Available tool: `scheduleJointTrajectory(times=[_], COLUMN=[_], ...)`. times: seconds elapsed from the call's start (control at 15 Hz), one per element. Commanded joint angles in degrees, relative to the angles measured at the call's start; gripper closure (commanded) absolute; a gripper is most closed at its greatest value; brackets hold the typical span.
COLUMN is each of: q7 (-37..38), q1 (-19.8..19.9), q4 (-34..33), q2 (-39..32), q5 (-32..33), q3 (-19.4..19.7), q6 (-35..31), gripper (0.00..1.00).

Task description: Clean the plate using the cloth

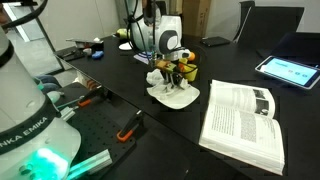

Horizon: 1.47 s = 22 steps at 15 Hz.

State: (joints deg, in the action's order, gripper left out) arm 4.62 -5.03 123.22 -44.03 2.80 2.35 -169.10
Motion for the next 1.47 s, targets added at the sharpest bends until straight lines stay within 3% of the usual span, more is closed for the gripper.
scheduleJointTrajectory(times=[0.0,0.33,0.67,0.73,1.07,1.4], q7=[2.3,5.0,8.5,5.7,6.5,5.7], q1=[-2.3,-5.4,-11.0,-7.2,-6.0,-3.9], q4=[-1.0,-0.3,-0.3,-0.8,-1.1,0.5], q2=[-1.0,-0.1,-0.7,-1.8,-4.1,-1.7], q5=[-0.6,-0.2,0.4,0.9,0.4,-0.2], q3=[3.1,5.8,12.0,12.4,15.8,13.5], q6=[-1.1,-1.8,-0.8,-1.2,-0.5,-0.5], gripper=[0.96,0.96,0.96,0.96,0.96,0.96])
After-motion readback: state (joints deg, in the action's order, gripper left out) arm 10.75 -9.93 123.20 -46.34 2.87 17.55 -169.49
